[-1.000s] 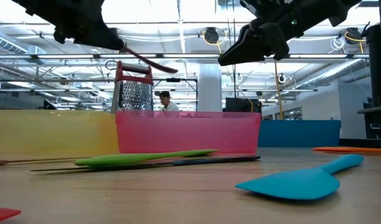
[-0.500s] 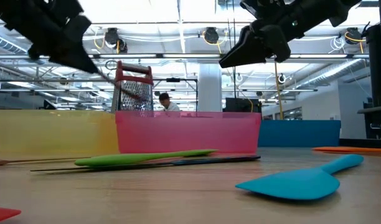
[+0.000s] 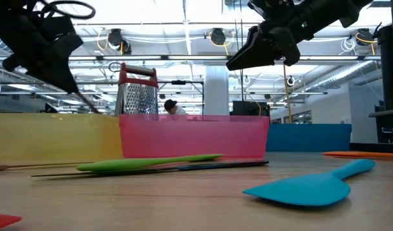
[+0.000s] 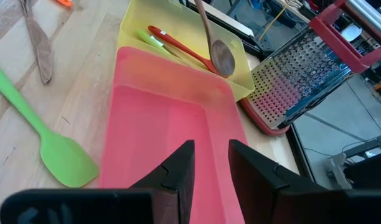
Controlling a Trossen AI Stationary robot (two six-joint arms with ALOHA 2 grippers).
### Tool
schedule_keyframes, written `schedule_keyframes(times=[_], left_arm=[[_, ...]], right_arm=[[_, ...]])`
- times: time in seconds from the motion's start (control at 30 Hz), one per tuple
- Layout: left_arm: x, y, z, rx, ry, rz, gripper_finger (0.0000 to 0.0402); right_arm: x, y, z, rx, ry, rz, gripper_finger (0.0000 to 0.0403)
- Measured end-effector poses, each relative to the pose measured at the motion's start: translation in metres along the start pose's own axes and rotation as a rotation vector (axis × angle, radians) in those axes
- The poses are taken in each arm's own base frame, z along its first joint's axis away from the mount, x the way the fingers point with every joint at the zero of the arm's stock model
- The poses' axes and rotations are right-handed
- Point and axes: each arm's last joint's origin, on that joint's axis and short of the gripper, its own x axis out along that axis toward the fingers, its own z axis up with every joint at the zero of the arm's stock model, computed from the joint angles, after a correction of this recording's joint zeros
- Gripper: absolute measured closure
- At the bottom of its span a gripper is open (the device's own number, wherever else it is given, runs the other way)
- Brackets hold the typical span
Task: Pick & Place Kitchen Items
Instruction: Put the brown serving spoon into the yellow bin
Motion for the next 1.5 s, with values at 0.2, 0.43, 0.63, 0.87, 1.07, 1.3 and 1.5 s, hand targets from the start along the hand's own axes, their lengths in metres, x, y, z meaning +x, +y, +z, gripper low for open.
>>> schedule_keyframes(times=[0.2,0.43,0.63,0.87,1.07,1.3,1.5], left_arm=[[-0.001,0.012,-0.002,-0.059,0.077,0.103,0.0353],[0.000,0.015,-0.003,-0.137,0.110,0.138,0.0349],[0.007,0.010,-0.004,-0.179,0.107,0.183,0.0354],[0.020,-0.003,-0.008,-0.223,0.107,0.200,0.0336],[0.026,-0.012,-0.013,-0.194,0.143,0.187,0.0328],[0.027,-0.015,-0.014,-0.160,0.176,0.160,0.0326],[0.027,-0.019,-0.014,-0.085,0.183,0.124,0.0324]], right_arm=[[0.000,0.000,0.000,0.000,0.000,0.000,0.0312],[0.000,0.000,0.000,0.000,0.000,-0.001,0.0312],[0.000,0.000,0.000,0.000,0.000,-0.001,0.0312],[0.000,0.000,0.000,0.000,0.000,-0.001,0.0312],[0.000,0.000,0.000,-0.003,0.001,-0.001,0.0312],[0.000,0.000,0.000,-0.018,0.001,-0.001,0.0312],[0.000,0.000,0.000,-0.034,0.001,-0.001,0.0313]])
